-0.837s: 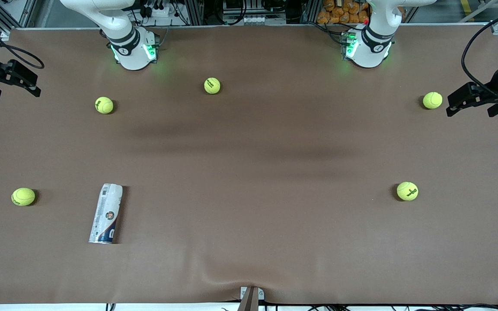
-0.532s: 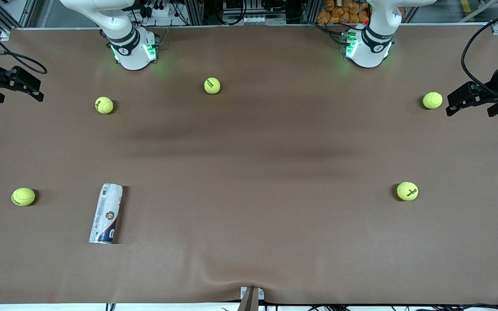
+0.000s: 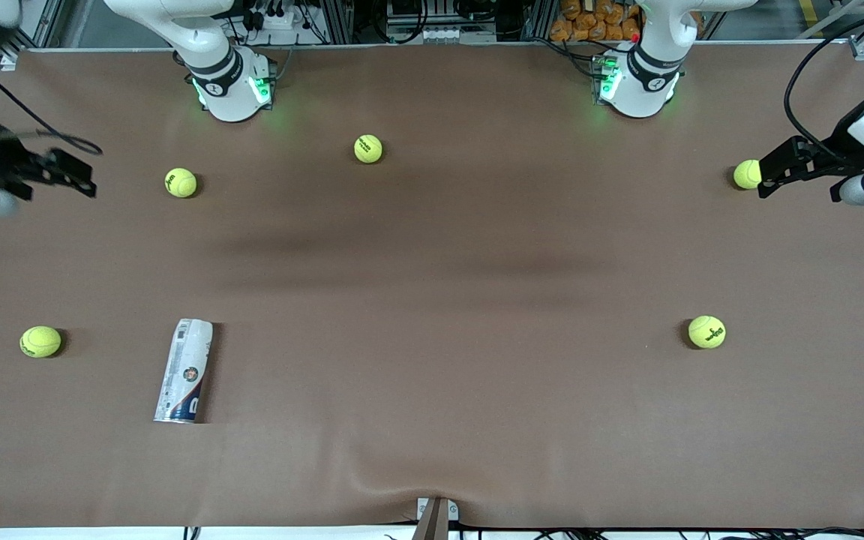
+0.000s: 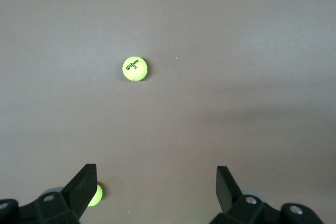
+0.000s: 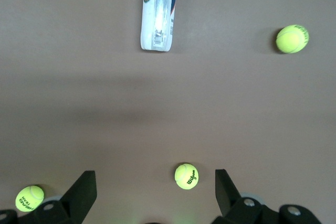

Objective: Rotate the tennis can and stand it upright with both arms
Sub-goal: 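Reach the right gripper down to the lying tennis can, then grasp the tennis can body with the right gripper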

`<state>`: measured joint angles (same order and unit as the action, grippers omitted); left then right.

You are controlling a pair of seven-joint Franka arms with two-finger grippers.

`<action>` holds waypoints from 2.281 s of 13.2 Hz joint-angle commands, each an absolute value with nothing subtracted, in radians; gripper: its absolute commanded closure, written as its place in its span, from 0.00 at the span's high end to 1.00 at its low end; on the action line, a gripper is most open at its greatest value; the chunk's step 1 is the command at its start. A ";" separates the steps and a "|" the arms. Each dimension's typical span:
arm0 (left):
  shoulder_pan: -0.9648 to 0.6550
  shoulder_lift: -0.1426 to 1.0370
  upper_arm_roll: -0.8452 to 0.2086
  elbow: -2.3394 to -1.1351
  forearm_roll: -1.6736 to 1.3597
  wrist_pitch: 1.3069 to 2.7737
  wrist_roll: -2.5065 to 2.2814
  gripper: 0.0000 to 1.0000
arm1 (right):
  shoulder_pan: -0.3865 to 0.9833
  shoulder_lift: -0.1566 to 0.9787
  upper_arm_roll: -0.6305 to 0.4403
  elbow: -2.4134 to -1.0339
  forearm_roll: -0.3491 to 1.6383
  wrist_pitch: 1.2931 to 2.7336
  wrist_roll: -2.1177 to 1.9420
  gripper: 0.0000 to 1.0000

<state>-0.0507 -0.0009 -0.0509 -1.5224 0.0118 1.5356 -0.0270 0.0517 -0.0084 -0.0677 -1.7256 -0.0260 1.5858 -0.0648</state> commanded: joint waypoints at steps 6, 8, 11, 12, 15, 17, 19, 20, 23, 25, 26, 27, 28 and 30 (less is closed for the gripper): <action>-0.041 -0.009 -0.052 -1.520 0.012 1.522 -0.017 1.00 | 0.014 0.362 -0.067 -1.704 -0.015 1.914 -0.064 1.00; -0.043 -0.008 -0.052 -1.519 0.014 1.526 -0.015 1.00 | 0.009 0.425 -0.066 -1.697 0.012 2.026 -0.063 1.00; -0.038 0.001 -0.045 -1.517 0.015 1.528 -0.014 1.00 | 0.008 0.517 -0.067 -1.651 0.110 2.117 -0.072 1.00; -0.038 0.000 -0.040 -1.517 0.015 1.528 -0.014 1.00 | 0.009 0.541 -0.067 -1.641 0.113 2.146 -0.074 1.00; -0.037 0.002 -0.040 -1.516 0.017 1.529 -0.014 1.00 | 0.015 0.615 -0.067 -1.577 0.106 2.174 -0.077 1.00; -0.032 0.002 -0.038 -1.517 0.017 1.529 -0.014 1.00 | 0.018 0.647 -0.066 -1.560 0.098 2.180 -0.078 1.00; -0.038 0.003 -0.040 -1.516 0.018 1.531 -0.014 1.00 | 0.015 0.681 -0.066 -1.548 0.101 2.218 -0.080 1.00; -0.037 0.002 -0.041 -1.516 0.020 1.531 -0.014 1.00 | 0.018 0.692 -0.066 -1.548 0.101 2.241 -0.080 1.00; -0.035 0.005 -0.038 -1.516 0.023 1.531 -0.014 1.00 | 0.018 0.725 -0.066 -1.548 0.104 2.292 -0.078 1.00; -0.026 0.006 -0.038 -1.516 0.025 1.531 -0.014 1.00 | 0.020 0.762 -0.064 -1.548 0.109 2.338 -0.077 1.00; -0.017 0.006 -0.038 -1.516 0.025 1.531 -0.014 1.00 | 0.021 0.773 -0.063 -1.548 0.110 2.353 -0.074 1.00; -0.018 0.006 -0.038 -1.514 0.026 1.532 -0.014 1.00 | 0.026 0.776 -0.063 -1.548 0.110 2.355 -0.074 1.00; -0.017 0.006 -0.040 -1.514 0.025 1.532 -0.014 1.00 | 0.028 0.779 -0.063 -1.548 0.110 2.355 -0.069 1.00; -0.017 0.006 -0.040 -1.514 0.026 1.542 -0.012 1.00 | 0.032 0.781 -0.063 -1.548 0.110 2.353 -0.072 1.00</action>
<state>-0.0234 0.0045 -0.0343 -1.5226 0.0138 1.5349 -0.0251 0.0275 0.7667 -0.0649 -1.5763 0.0960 2.3578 -0.0666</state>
